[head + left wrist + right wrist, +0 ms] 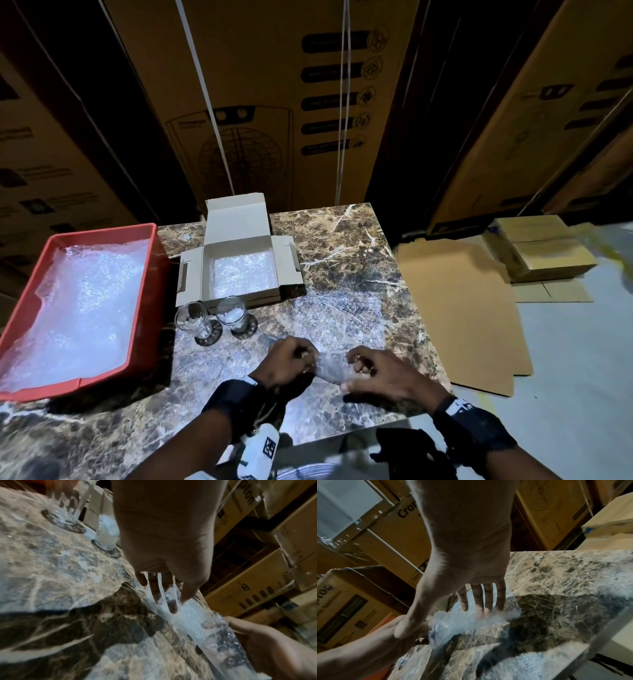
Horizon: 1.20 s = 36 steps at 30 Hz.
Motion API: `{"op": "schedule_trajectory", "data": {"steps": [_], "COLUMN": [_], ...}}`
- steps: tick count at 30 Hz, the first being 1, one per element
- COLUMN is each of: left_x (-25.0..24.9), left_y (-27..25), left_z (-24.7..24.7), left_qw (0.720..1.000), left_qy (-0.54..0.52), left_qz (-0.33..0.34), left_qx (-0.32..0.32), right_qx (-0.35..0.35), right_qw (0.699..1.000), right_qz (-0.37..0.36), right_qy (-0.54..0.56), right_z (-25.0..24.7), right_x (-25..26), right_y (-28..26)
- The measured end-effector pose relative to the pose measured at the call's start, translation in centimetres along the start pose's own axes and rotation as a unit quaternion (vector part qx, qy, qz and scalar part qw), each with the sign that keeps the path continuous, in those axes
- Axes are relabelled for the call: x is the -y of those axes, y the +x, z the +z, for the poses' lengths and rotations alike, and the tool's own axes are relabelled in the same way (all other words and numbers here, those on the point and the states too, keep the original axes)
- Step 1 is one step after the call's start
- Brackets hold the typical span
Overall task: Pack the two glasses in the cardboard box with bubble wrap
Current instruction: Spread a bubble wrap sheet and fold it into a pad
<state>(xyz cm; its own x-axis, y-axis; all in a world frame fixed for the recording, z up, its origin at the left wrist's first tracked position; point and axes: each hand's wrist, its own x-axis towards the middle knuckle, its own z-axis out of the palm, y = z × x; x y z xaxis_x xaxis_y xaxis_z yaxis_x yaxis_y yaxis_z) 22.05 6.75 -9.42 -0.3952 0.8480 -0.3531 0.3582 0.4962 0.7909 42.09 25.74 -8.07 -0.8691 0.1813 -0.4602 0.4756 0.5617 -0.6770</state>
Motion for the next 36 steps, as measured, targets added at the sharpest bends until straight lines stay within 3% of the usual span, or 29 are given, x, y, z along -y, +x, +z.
{"op": "schedule_trajectory", "data": {"steps": [3, 6, 11, 14, 20, 23, 29, 32, 36], "left_x": [-0.5, -0.5, -1.5, -1.8, 1.1, 2.1, 2.5, 2.5, 2.5], "left_y": [0.9, 1.9, 2.8, 3.1, 5.7, 6.6, 7.6, 7.8, 7.0], "left_z": [-0.7, -1.5, -1.9, -2.3, -1.6, -1.4, -1.8, -1.7, -1.6], "left_qw": [0.995, 0.989, 0.951, 0.929, 0.956, 0.961, 0.93, 0.917, 0.952], "left_qy": [-0.094, -0.127, -0.277, -0.35, -0.244, -0.213, -0.275, -0.317, -0.246], "left_qz": [-0.014, -0.016, -0.049, -0.068, -0.131, -0.142, -0.154, -0.147, -0.12], "left_qx": [-0.038, -0.076, -0.13, -0.103, -0.095, -0.107, -0.19, -0.193, -0.135], "right_qx": [0.01, -0.04, -0.141, -0.193, -0.287, -0.295, -0.32, -0.325, -0.325], "right_qw": [0.999, 0.998, 0.984, 0.951, 0.913, 0.915, 0.917, 0.919, 0.922], "right_qz": [-0.001, -0.018, 0.017, 0.039, 0.07, 0.085, 0.096, 0.106, 0.127], "right_qy": [-0.034, -0.054, 0.111, 0.237, 0.28, 0.261, 0.218, 0.196, 0.169], "right_z": [-0.1, -1.0, -3.4, -4.4, -4.9, -5.1, -5.3, -5.1, -4.9], "right_x": [-0.6, -1.3, -1.5, -1.3, -1.1, -2.0, -2.6, -2.5, -2.1], "right_y": [0.2, 0.7, 1.5, 2.5, 5.5, 7.1, 8.4, 8.5, 8.0]}}
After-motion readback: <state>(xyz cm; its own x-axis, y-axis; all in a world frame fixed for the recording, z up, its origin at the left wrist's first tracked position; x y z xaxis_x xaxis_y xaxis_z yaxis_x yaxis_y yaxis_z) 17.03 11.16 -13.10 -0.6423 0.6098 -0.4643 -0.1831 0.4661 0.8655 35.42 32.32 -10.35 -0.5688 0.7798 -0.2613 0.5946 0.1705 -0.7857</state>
